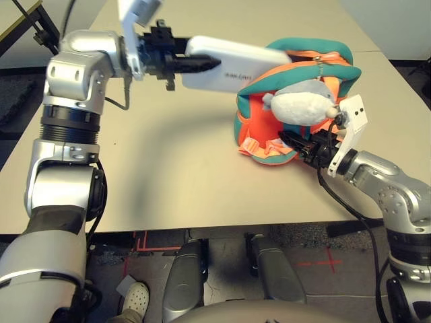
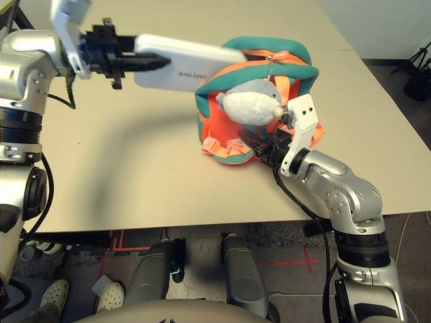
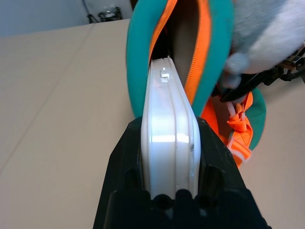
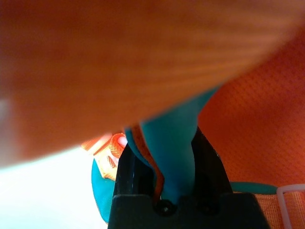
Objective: Put the pencil case into the backpack and zip it.
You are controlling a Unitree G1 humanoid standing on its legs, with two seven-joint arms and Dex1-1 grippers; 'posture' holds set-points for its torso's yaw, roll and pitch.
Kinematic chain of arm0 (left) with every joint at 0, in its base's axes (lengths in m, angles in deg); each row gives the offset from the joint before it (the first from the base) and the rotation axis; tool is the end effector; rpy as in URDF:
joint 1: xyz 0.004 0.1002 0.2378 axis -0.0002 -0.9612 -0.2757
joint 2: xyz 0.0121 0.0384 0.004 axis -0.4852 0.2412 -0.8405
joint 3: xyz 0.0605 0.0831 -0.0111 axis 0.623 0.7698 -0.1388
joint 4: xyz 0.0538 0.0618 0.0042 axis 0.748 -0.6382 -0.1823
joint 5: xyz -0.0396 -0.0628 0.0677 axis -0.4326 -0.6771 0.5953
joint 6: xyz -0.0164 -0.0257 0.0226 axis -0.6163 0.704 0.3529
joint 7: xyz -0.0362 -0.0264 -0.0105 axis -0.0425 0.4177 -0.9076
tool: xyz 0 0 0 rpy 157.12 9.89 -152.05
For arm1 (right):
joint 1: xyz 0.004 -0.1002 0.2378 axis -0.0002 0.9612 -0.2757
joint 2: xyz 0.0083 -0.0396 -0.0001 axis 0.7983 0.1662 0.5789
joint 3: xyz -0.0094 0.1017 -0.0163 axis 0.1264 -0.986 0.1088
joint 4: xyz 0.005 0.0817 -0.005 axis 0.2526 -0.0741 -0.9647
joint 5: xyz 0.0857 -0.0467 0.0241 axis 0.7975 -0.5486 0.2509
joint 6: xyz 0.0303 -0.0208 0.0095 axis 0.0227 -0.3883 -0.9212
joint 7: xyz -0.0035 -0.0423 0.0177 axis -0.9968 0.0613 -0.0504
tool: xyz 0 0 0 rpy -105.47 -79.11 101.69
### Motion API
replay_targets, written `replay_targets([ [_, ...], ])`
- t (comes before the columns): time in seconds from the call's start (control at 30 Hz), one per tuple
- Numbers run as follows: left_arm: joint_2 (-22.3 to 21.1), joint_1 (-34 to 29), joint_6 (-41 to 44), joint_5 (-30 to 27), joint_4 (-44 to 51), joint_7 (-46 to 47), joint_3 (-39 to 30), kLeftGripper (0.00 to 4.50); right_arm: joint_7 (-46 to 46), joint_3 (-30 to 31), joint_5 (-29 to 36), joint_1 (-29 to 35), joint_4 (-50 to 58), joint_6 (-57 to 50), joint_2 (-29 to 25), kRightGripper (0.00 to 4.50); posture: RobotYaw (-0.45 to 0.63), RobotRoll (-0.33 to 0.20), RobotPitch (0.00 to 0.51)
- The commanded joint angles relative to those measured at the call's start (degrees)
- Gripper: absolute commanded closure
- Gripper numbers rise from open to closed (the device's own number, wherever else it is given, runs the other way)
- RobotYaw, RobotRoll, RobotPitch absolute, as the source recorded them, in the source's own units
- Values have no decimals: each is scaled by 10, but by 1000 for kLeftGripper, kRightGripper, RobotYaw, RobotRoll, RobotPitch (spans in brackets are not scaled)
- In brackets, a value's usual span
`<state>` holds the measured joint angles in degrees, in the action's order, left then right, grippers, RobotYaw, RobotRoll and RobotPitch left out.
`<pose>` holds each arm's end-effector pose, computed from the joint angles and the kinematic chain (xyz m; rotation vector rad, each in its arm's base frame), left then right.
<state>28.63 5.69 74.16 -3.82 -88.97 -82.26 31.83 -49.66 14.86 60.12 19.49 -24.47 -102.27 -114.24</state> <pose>0.3442 0.1816 0.2899 0.4608 -0.0346 -1.3070 0.2376 -0.2107 0.1561 0.1119 0.1543 0.7023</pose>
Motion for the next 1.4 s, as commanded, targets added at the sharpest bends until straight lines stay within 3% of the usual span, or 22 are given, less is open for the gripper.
replay_targets([
  [0.03, 23, 16, -15, 30, -29, -3, 16, 3242, 3, 14, -5, -6, -15, -16, 1, 3918, -190, 0, 167],
  [0.27, 97, 28, -38, 50, -80, 40, 5, 3242, 11, 15, -10, -22, -24, -12, 0, 3918, -193, 0, 161],
  [0.37, 107, 25, -58, 58, -99, 66, -6, 2179, 12, 17, -13, -20, -21, -11, 1, 3918, -200, 0, 157],
  [0.57, 96, 29, -6, 18, -76, 72, -60, 24, 13, 15, -14, -10, -16, -11, 2, 3918, -198, 0, 158],
  [0.97, 2, -64, 142, -18, 125, 96, -99, 0, 16, 19, -19, -7, -25, -5, 4, 3918, -182, 0, 169],
  [1.07, -10, -89, 173, -32, 163, 100, -106, 630, 18, 22, -21, -8, -28, -4, 6, 3918, -172, 0, 173],
  [1.37, -20, -119, 195, -43, 203, 119, -101, 4302, 22, 25, -23, -9, -30, -5, 7, 3918, -167, 0, 178],
  [1.4, -18, -119, 193, -41, 200, 120, -98, 4474, 22, 26, -23, -9, -30, -5, 7, 3918, -175, 0, 176],
])
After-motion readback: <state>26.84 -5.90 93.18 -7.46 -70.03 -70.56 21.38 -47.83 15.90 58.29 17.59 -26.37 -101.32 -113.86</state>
